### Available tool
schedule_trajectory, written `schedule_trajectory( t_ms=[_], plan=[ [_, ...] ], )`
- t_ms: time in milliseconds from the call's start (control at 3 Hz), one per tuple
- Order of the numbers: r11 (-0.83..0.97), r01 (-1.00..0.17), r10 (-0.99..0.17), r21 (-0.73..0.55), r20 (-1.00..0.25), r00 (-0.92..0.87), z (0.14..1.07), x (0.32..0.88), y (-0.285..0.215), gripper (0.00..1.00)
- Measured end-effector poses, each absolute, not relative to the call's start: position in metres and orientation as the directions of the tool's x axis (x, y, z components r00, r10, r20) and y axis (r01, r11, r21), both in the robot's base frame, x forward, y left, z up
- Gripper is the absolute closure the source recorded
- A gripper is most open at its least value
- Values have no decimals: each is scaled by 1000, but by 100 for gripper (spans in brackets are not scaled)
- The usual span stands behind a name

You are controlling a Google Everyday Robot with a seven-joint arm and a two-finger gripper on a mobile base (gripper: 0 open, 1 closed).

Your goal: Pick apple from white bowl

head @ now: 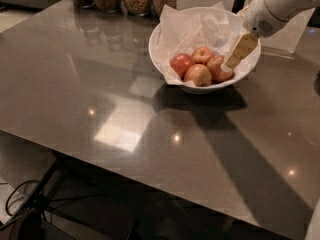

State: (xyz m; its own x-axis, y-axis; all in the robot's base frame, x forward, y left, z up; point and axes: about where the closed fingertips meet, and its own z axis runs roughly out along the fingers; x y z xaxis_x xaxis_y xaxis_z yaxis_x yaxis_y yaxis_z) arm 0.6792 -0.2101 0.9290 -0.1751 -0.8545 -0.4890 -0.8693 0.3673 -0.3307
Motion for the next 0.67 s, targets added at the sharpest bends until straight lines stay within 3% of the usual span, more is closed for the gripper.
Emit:
schedule_trajectory(
  t_ms=[333,667],
  plan=[
    [275,-920,-908,-281,-390,-152,899,663,-199,0],
    [275,-920,-908,-281,-390,-152,899,663,-199,0]
  ],
)
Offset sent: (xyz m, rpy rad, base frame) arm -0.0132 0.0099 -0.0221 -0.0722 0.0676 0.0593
